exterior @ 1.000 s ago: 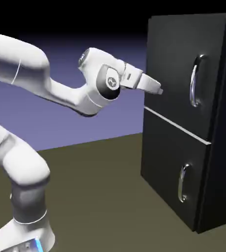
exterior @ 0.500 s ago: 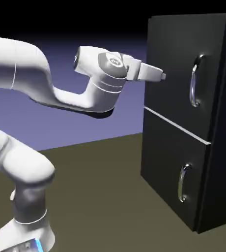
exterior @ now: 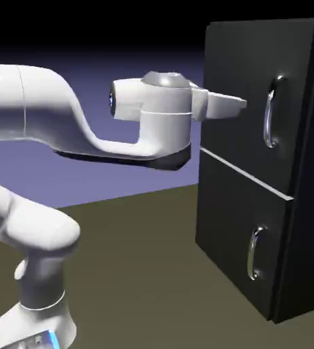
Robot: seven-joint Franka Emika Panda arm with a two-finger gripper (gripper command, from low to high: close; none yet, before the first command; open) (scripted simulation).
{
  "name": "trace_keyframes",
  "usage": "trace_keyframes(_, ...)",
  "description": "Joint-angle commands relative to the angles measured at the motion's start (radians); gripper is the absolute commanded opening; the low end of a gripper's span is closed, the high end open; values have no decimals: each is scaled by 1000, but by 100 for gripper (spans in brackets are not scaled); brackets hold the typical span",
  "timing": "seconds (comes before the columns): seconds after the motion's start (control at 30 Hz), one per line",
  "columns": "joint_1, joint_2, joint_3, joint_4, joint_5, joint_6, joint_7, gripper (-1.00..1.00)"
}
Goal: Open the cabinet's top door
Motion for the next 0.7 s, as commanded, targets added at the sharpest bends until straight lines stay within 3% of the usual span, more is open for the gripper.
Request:
trace_keyframes(0.0, 12, -5, -15, 9, -44, 1, 33, 0)
trace_keyframes(0.3, 120, -53, -148, 88, -434, 8, 333, 0)
trace_keyframes(0.5, 299, 18, -258, 205, -456, -31, 345, 0)
trace_keyframes(0.53, 299, 18, -258, 205, -456, -31, 345, -100)
trace_keyframes(0.67, 190, 24, -180, 132, -410, -71, 343, -100)
